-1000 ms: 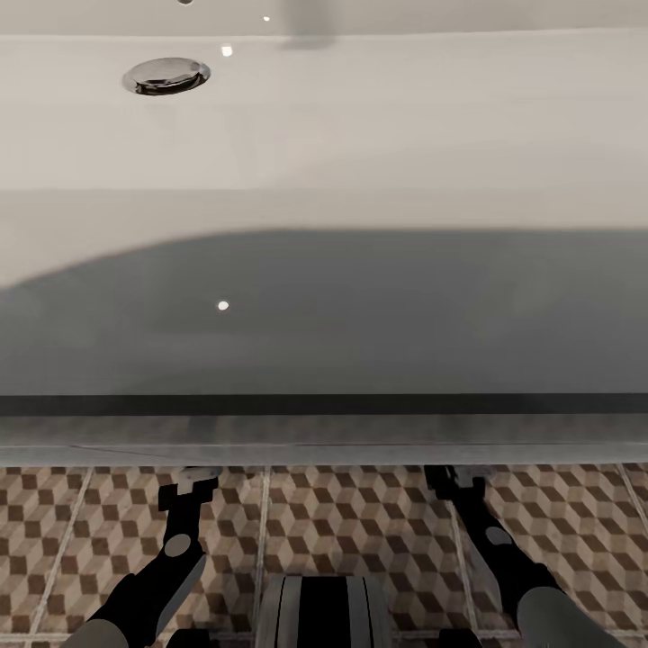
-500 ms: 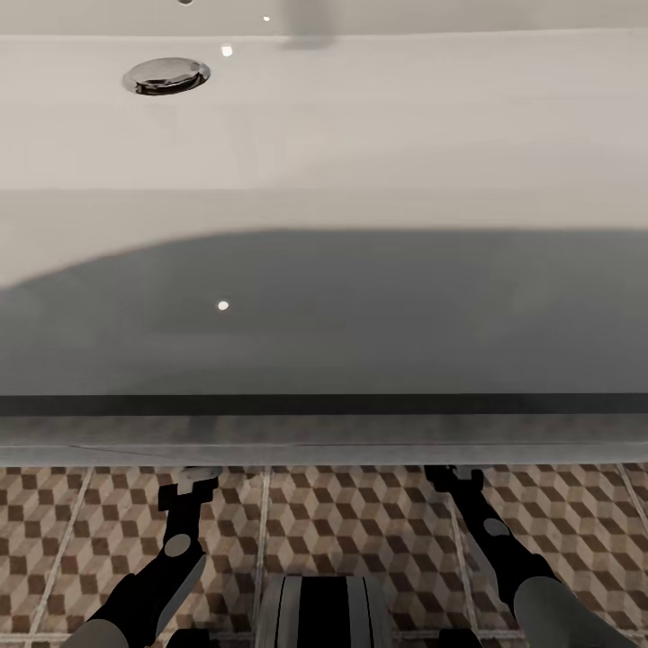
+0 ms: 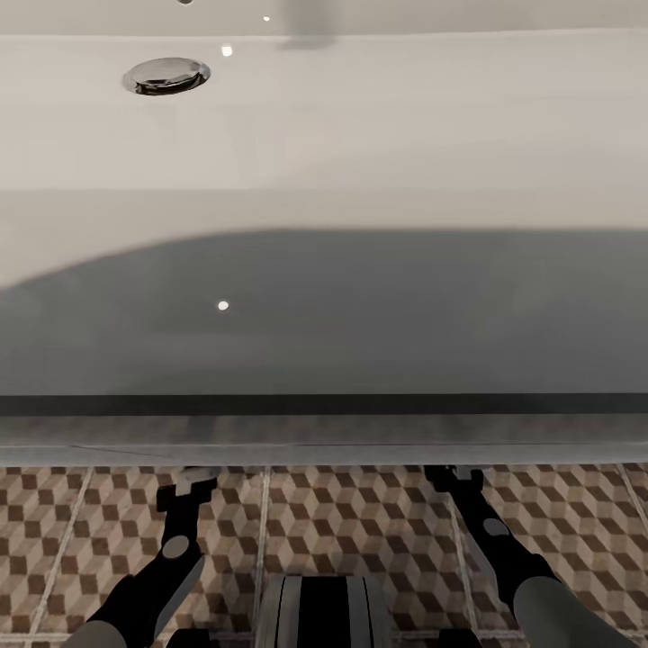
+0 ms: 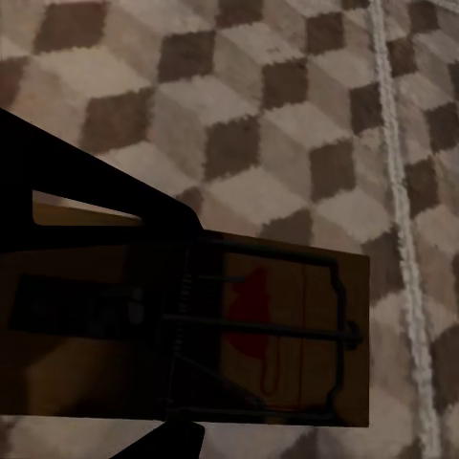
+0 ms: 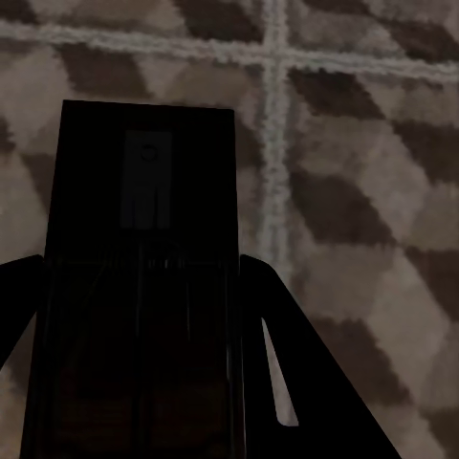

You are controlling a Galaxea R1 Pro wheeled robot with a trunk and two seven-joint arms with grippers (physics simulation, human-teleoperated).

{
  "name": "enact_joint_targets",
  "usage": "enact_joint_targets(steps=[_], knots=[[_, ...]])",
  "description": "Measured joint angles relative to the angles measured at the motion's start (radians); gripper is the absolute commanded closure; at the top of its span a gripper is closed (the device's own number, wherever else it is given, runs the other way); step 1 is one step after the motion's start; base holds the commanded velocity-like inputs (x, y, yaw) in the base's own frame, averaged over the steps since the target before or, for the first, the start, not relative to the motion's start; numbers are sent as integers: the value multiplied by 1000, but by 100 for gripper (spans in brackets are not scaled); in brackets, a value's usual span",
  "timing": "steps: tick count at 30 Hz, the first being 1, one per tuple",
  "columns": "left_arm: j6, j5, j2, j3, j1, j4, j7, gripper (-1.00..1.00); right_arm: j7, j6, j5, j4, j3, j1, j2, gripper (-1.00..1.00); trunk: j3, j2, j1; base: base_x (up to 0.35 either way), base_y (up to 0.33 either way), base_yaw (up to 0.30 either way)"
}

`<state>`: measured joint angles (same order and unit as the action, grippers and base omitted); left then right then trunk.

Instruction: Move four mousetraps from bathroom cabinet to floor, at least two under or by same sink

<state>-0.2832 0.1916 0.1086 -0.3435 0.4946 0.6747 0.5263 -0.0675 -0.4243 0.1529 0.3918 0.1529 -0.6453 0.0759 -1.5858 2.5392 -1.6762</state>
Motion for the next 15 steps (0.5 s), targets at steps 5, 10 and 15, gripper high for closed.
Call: enact_joint_targets(steps=[5,10,15], knots=[[7,1,2,-4,2,-30,-113,100,0,0,0,0,-1,0,0,100,0,0,0,0,0,0],[11,-5,6,97,7,-49,-222,100,0,0,0,0,-6,0,0,100,0,0,0,0,0,0],[4,-8,27,122,28,-52,-229,100,0,0,0,0,-8,0,-1,100,0,0,0,0,0,0]])
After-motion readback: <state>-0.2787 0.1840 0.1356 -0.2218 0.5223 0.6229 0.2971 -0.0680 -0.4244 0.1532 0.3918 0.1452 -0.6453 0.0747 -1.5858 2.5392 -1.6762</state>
